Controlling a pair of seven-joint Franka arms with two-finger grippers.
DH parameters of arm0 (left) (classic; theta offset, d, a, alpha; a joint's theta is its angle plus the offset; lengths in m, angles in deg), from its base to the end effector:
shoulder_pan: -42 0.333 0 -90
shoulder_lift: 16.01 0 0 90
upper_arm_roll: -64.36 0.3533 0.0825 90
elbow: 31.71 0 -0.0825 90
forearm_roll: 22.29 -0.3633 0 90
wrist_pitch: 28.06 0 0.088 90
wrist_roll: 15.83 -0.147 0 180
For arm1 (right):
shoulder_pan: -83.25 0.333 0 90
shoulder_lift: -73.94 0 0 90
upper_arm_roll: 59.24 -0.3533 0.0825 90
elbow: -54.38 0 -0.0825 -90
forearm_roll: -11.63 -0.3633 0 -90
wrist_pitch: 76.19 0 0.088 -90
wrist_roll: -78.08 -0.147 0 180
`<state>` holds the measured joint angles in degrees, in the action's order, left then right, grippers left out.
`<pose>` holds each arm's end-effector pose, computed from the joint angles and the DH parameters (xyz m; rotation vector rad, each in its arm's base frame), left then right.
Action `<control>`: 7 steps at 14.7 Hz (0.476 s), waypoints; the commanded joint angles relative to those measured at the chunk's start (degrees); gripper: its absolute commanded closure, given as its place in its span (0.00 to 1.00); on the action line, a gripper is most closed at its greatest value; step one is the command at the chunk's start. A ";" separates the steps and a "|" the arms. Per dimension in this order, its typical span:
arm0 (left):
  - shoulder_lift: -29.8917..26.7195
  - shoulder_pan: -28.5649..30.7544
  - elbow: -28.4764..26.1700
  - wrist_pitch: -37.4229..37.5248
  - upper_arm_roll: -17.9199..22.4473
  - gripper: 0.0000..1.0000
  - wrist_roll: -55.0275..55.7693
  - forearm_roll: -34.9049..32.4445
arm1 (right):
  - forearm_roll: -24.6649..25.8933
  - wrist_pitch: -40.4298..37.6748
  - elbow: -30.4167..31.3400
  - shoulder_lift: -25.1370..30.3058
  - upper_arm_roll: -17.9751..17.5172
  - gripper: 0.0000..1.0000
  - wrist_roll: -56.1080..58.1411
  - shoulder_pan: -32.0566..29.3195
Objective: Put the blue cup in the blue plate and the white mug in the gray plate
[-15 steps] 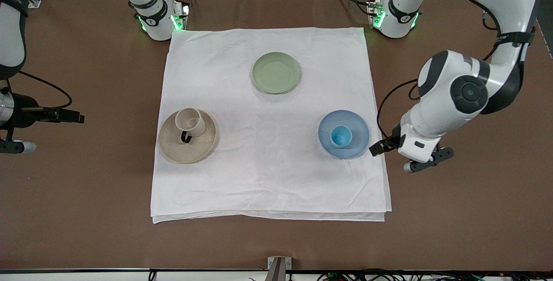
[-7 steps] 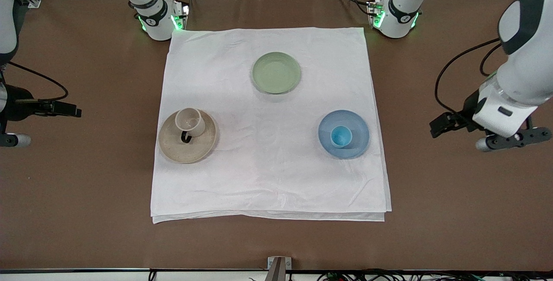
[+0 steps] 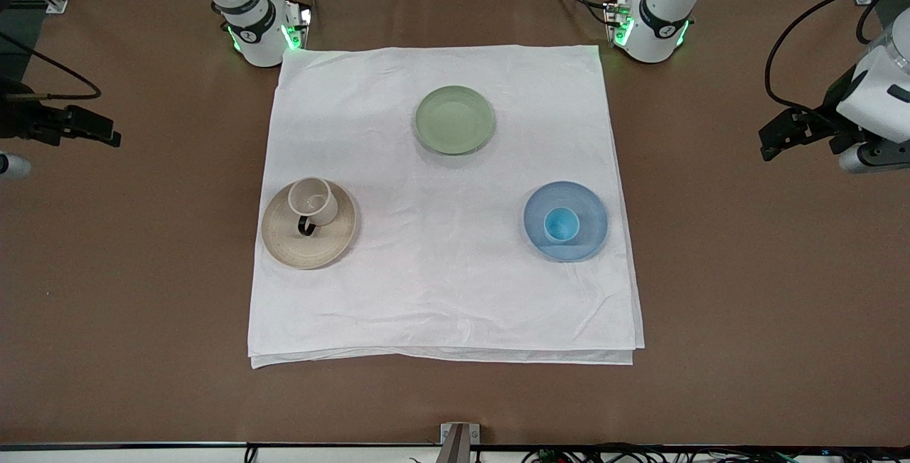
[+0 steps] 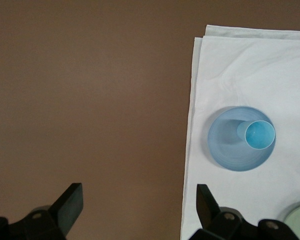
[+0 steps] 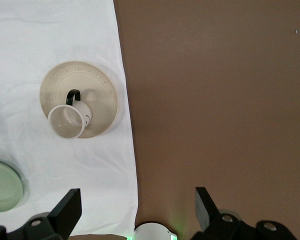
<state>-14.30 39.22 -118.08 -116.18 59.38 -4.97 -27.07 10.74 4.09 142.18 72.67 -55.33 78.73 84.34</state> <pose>0.5382 -0.0599 0.6319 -3.0607 -0.0871 -0.0212 0.5162 -0.0225 0.6141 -3.1134 0.0569 0.2385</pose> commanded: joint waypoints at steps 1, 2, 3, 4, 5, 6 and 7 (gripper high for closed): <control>-5.22 -1.53 -5.38 0.14 1.73 0.00 -1.54 2.30 | 1.25 2.43 8.70 8.38 -0.40 0.00 -0.92 0.06; -5.67 -1.27 -5.47 0.23 1.81 0.00 -2.25 3.01 | 1.25 2.08 8.79 9.18 -0.40 0.00 -0.92 -0.03; -6.28 -1.09 -5.38 0.75 1.64 0.00 -2.78 3.02 | 1.25 1.47 8.88 9.88 -0.40 0.00 -0.92 -0.03; -6.55 -1.00 -5.47 1.28 1.55 0.00 -2.87 3.19 | 1.25 1.20 8.88 10.24 -0.49 0.00 -1.01 -0.03; -6.37 -0.91 -5.82 1.54 1.55 0.00 -3.30 4.32 | 1.25 1.29 8.88 10.33 -0.66 0.00 -1.01 -0.03; -6.55 -0.91 -5.91 1.63 1.46 0.00 -3.31 5.99 | 1.16 1.29 8.88 10.33 -0.66 0.00 -1.01 -0.03; -6.90 -0.83 -6.26 1.72 1.46 0.00 -3.40 6.53 | 0.90 1.29 8.88 10.33 -0.66 0.00 -1.09 -0.03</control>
<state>-19.70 38.30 -122.63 -114.79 60.53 -7.02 -22.63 10.78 4.54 148.99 81.66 -55.45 78.68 84.34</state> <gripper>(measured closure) 0.000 0.000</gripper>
